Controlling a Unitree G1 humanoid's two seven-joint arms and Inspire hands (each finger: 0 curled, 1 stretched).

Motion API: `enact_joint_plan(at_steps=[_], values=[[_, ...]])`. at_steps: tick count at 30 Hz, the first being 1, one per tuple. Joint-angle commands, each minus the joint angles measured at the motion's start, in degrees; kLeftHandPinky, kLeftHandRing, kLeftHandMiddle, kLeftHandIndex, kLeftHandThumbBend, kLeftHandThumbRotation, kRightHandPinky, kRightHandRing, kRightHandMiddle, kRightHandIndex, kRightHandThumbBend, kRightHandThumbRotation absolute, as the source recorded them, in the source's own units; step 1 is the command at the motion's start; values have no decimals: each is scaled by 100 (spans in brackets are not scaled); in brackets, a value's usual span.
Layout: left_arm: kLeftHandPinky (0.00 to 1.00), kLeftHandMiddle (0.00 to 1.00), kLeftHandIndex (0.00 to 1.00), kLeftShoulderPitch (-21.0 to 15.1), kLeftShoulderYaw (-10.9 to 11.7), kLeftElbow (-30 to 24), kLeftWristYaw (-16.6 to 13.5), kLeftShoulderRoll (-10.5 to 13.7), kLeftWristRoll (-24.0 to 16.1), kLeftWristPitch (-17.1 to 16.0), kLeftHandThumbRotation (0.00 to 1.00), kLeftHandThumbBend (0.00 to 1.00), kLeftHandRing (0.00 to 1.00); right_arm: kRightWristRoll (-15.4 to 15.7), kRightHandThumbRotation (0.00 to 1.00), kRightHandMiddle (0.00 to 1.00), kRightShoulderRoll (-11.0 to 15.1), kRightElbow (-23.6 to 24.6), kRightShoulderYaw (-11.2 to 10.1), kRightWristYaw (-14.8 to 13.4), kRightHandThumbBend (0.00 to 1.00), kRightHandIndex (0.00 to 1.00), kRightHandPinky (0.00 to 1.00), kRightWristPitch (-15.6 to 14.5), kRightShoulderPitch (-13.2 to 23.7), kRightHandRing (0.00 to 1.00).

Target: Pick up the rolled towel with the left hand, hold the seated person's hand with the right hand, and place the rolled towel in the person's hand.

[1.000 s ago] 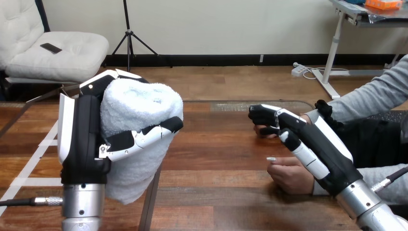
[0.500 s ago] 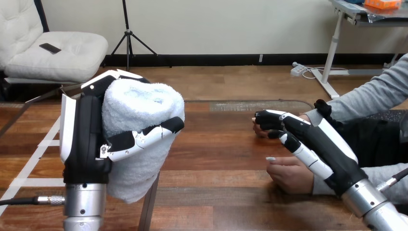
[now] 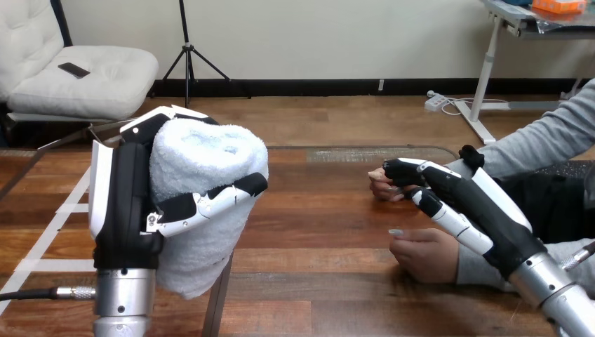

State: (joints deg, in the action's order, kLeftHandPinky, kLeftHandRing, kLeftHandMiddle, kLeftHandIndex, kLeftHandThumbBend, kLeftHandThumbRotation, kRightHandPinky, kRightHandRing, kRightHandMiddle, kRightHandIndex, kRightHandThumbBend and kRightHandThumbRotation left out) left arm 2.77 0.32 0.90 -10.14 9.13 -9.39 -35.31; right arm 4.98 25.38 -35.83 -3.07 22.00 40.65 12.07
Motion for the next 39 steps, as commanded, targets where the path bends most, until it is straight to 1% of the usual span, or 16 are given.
enact_joint_plan(at_steps=[1,9,12,15,21,28,31,35,36,39], values=[[29,39,39,-467,101,-44,15,-55,58,-202,0,72,34,132,100,84,229,-187,-43,-196,66,84,77,161,536,84],[29,39,39,-467,143,-26,37,-87,5,-236,0,72,34,286,96,83,363,-498,-27,-317,59,83,74,248,696,82],[29,39,39,-464,153,-16,43,-84,-11,-258,0,72,34,348,95,83,412,-641,-20,-376,56,83,73,339,759,81],[29,39,39,-456,155,-20,63,-89,7,-257,0,72,34,389,94,83,458,-738,-11,-416,55,83,72,318,808,81],[30,39,39,-433,162,-48,95,-101,28,-234,0,72,34,588,94,82,592,-883,29,-575,53,83,70,311,880,80],[30,39,39,-413,166,-73,111,-109,33,-227,0,72,34,646,93,82,698,-1046,32,-605,52,83,70,254,945,79],[30,39,39,-402,172,-87,115,-109,27,-218,0,72,34,665,92,82,739,-1146,35,-615,51,84,69,247,978,79],[30,39,39,-389,178,-109,126,-106,18,-200,0,72,35,688,89,83,793,-1271,43,-631,47,84,69,261,1016,79],[30,39,39,-387,178,-113,129,-106,19,-197,0,72,35,689,87,83,800,-1294,44,-634,46,84,70,266,1023,79],[30,39,39,-378,180,-126,138,-112,30,-192,0,72,35,703,85,83,843,-1354,51,-627,43,84,70,205,1041,79]])
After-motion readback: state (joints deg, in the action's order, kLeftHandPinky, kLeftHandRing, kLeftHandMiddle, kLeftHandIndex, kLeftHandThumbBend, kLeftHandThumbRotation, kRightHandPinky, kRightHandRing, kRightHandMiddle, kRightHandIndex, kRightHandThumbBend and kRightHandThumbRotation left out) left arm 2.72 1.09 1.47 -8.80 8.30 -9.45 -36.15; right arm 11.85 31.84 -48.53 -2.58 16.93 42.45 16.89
